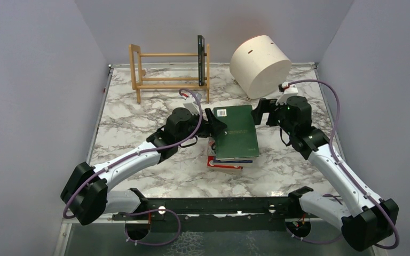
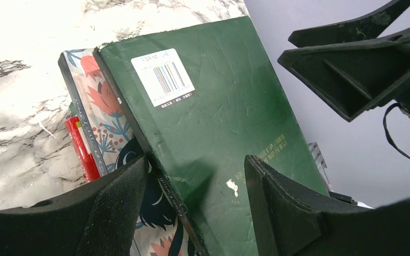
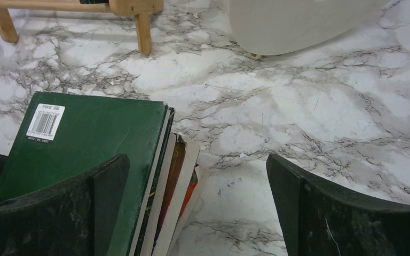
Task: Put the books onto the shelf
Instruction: Pick up the book from the center of the board.
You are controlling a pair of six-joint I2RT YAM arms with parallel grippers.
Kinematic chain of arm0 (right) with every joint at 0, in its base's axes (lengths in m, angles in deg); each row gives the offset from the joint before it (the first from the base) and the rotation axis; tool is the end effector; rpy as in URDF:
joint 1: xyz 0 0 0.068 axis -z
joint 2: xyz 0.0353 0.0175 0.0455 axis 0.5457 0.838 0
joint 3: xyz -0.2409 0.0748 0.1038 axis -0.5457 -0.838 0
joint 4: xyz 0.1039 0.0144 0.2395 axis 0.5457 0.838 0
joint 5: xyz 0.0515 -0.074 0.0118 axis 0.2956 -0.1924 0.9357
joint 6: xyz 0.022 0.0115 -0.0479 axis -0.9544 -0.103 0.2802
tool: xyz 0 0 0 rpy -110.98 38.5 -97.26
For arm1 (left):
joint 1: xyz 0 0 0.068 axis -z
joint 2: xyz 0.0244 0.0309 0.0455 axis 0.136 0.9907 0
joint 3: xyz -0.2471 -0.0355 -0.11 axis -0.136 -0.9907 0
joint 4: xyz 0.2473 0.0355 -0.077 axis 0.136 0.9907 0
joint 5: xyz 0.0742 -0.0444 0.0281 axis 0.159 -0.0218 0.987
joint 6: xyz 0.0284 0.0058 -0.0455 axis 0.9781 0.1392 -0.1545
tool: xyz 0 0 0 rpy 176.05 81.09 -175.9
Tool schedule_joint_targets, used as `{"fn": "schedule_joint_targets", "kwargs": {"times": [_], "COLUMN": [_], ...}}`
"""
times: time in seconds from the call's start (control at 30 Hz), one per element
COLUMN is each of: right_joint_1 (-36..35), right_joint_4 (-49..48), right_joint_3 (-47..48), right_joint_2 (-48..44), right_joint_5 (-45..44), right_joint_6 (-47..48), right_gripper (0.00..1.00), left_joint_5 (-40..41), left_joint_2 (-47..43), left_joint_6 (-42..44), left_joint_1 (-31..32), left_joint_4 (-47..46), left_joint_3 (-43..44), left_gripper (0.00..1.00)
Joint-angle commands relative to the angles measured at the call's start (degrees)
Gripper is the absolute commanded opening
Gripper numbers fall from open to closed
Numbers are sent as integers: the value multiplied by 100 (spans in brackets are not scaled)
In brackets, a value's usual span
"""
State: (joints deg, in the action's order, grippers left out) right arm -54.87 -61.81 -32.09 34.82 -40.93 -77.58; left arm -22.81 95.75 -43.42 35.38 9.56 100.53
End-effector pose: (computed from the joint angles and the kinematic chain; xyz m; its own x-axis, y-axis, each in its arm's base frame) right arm 0.2145 0.0834 0.3107 -0.4725 0.0914 -0.8766 -0.2027 0.9567 0.2090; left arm 0.2058 -0.1992 0.2801 -0.6692 -0.3396 -0.6609 0.4134 0.5689 -0.7109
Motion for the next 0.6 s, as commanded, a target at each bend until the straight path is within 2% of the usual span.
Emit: {"fn": "schedule_joint_targets", "kwargs": {"times": [0.0,0.07,0.3,0.4,0.57], "right_joint_1": [-35,-34,-34,-31,-32], "right_joint_4": [365,617,1641,2136,2314], "right_joint_3": [132,161,180,274,-70], "right_joint_2": [-317,-524,-1329,-1217,-1389], "right_joint_5": [268,319,-673,-800,-627], "right_joint_6": [-308,-437,-929,-1140,-1351], "right_gripper": [97,95,95,95,95], "left_joint_5": [-205,-193,-133,-135,-163], "left_joint_2": [50,23,-302,-415,-499], "left_joint_6": [1,-3,23,23,-1], "left_joint_1": [-64,-84,-92,-92,-92], "left_joint_4": [-270,-282,-390,-431,-468], "left_joint_3": [33,-23,-288,-401,-535], "left_gripper": [60,60,60,60,60]}}
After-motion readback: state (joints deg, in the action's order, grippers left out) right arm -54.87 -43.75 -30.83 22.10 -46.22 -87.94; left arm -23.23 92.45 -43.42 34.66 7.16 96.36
